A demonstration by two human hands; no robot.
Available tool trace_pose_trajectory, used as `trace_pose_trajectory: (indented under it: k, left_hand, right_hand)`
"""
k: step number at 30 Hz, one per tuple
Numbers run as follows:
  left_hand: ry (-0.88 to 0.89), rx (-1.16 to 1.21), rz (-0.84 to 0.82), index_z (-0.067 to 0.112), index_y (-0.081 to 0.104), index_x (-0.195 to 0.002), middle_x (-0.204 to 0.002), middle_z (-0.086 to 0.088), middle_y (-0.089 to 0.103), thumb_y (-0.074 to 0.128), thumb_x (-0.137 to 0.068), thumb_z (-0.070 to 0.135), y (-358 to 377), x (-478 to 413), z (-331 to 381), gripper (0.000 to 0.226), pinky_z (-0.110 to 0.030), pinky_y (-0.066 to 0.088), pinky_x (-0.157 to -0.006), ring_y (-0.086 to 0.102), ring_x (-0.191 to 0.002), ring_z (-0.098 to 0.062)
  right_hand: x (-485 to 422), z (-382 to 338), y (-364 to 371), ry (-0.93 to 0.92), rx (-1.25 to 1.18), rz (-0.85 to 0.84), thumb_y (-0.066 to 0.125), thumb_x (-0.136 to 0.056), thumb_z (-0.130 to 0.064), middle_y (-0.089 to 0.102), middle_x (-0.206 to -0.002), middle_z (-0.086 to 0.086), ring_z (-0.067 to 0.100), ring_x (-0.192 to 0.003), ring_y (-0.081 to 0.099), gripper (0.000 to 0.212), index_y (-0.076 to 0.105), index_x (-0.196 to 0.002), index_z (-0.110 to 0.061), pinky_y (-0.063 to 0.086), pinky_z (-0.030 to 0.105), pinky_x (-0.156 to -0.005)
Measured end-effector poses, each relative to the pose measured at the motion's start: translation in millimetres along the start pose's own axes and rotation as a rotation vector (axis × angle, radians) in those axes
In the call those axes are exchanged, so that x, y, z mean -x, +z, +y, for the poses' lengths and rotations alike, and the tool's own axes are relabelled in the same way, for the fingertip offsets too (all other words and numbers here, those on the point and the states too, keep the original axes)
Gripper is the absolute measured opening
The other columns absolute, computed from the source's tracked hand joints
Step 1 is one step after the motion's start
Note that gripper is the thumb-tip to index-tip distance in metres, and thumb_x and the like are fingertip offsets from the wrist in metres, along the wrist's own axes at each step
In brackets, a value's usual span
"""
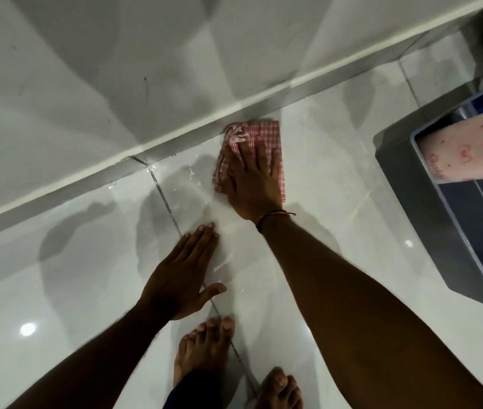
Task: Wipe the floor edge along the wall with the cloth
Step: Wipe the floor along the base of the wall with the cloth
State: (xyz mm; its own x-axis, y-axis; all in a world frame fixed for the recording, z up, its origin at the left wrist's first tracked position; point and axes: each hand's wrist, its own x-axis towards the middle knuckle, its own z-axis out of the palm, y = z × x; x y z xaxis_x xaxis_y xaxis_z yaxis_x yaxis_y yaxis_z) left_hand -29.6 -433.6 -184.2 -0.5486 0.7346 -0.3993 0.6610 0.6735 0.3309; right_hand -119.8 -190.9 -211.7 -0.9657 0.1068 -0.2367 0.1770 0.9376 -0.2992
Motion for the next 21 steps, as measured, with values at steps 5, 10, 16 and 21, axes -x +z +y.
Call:
trace_pose_trajectory:
  k: [5,10,16,21]
  left_hand:
    - [0.003,0.010,-0.005,0.003,0.016,-0.167,-0.175,-0.018,0.016,0.028,-0.102,0.078,3.3,6.1,5.0,0.100,-0.049,0.018,-0.132,0.010,-0.163,-0.033]
    - [0.011,0.012,-0.005,0.002,0.019,-0.166,-0.172,-0.020,0.022,0.028,-0.102,0.079,7.9,13.4,10.5,0.100,-0.048,0.016,-0.132,0.017,-0.161,-0.036]
    - [0.024,0.010,0.034,0.003,0.016,-0.166,-0.174,-0.020,0.015,0.026,-0.102,0.079,8.1,13.5,12.3,0.101,-0.046,0.012,-0.129,0.013,-0.161,-0.038]
    - [0.019,0.009,0.021,0.001,0.018,-0.165,-0.172,-0.021,0.022,0.028,-0.102,0.079,10.4,13.6,14.4,0.101,-0.048,0.015,-0.132,0.016,-0.160,-0.036]
  right_hand:
    - [4.8,-56.1,15.2,-0.122,-0.016,-0.059,0.043,-0.101,-0.061,0.021,-0.175,0.004,0.042,-0.162,0.005,0.076,0.019,-0.167,-0.032,-0.005,0.069,-0.127]
    - [12.2,-73.6,24.5,-0.308,-0.005,-0.087,0.044,-0.100,-0.062,0.020,-0.175,-0.002,0.032,-0.164,0.002,0.073,0.022,-0.165,-0.037,-0.006,0.061,-0.130]
    - [1.6,-31.6,15.0,-0.379,0.089,-0.017,0.041,-0.102,-0.040,0.031,-0.171,-0.007,0.030,-0.162,0.017,0.061,0.031,-0.162,-0.041,0.011,0.063,-0.130]
    - [10.4,-74.5,25.0,-0.342,-0.039,-0.040,0.048,-0.103,-0.035,0.033,-0.170,-0.007,0.031,-0.163,0.015,0.059,0.036,-0.161,-0.037,0.005,0.053,-0.130]
